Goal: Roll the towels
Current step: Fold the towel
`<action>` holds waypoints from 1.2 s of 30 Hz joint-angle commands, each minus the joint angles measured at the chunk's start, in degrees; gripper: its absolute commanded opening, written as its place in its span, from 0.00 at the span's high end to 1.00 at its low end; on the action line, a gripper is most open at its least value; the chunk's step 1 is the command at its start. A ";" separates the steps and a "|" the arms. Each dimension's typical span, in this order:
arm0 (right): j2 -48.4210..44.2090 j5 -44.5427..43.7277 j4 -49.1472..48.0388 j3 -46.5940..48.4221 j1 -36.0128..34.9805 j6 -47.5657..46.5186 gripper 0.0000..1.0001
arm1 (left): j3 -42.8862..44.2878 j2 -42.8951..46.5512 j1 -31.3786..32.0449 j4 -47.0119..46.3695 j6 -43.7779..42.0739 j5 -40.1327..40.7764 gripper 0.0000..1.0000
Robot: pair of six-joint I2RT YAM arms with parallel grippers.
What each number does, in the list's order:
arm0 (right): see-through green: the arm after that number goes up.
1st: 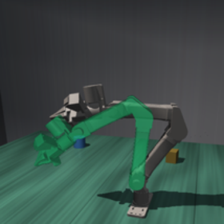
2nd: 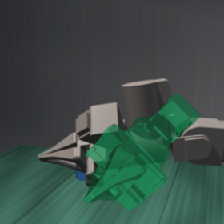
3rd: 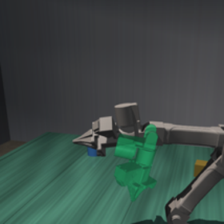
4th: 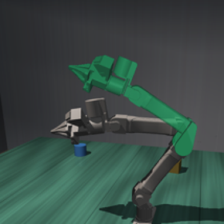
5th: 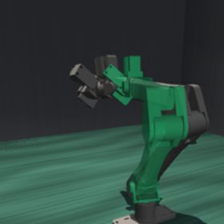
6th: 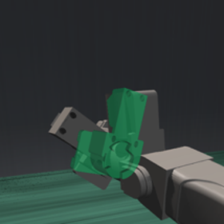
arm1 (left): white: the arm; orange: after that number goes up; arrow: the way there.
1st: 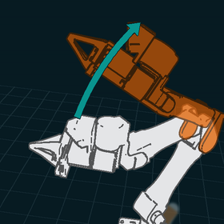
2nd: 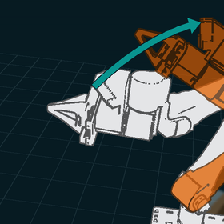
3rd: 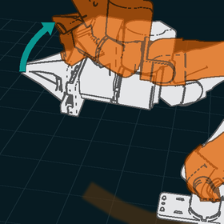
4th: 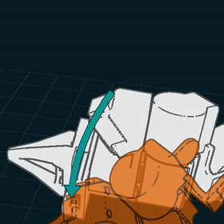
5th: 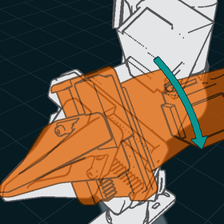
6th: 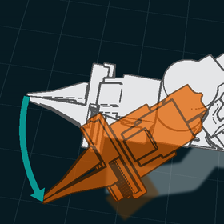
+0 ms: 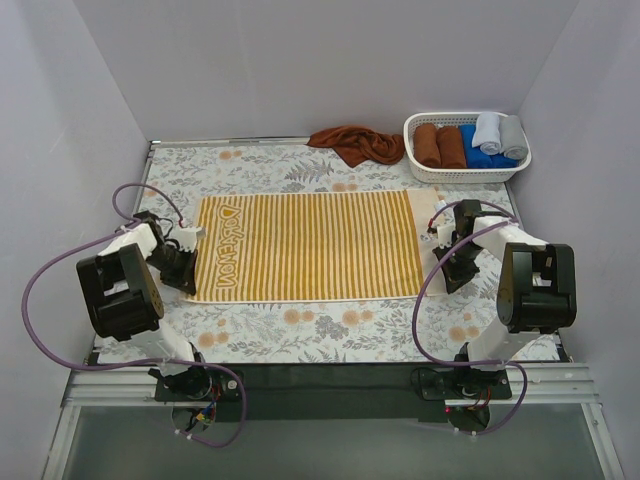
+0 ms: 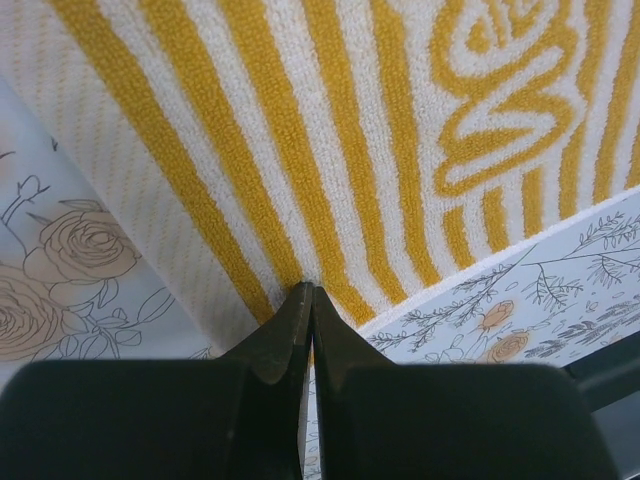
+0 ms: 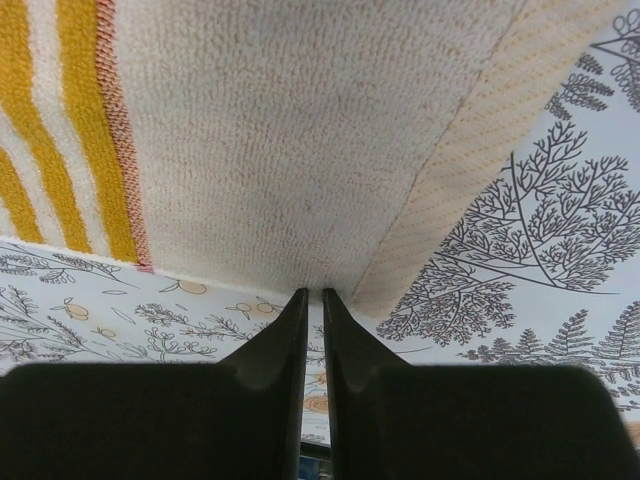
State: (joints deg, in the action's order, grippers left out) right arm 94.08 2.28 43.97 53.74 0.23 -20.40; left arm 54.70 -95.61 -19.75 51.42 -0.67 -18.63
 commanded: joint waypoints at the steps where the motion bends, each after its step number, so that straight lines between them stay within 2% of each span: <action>1: 5.06 -8.69 -3.89 -3.55 0.65 -1.39 0.85 | -0.91 -2.91 -3.01 -4.39 -3.46 8.96 1.00; 4: 5.67 -11.76 -4.59 -4.69 1.00 -2.36 0.85 | -0.38 -3.52 -3.81 -5.36 -5.13 10.63 1.00; 15: 6.37 -13.36 -3.28 -3.82 1.35 -2.01 0.82 | 0.76 -3.61 -4.25 -6.07 -7.51 11.96 1.00; 25: 10.68 -17.57 0.33 4.54 1.18 -4.12 0.82 | 2.70 -5.55 -4.16 -5.71 -7.07 9.41 1.00; 30: 12.79 -18.72 0.24 1.47 1.18 -5.70 0.83 | 2.43 -5.72 -4.25 -5.89 -7.77 9.58 1.00; 36: 7.96 -18.46 0.86 -4.07 1.18 -7.54 0.83 | 0.59 -3.27 -4.16 -3.96 -11.46 6.77 1.00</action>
State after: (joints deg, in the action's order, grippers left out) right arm 99.09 -3.70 49.56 57.17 -0.69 -22.70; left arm 57.67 -98.76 -22.37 54.96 -6.00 -19.75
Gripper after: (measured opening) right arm 0.170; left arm 0.008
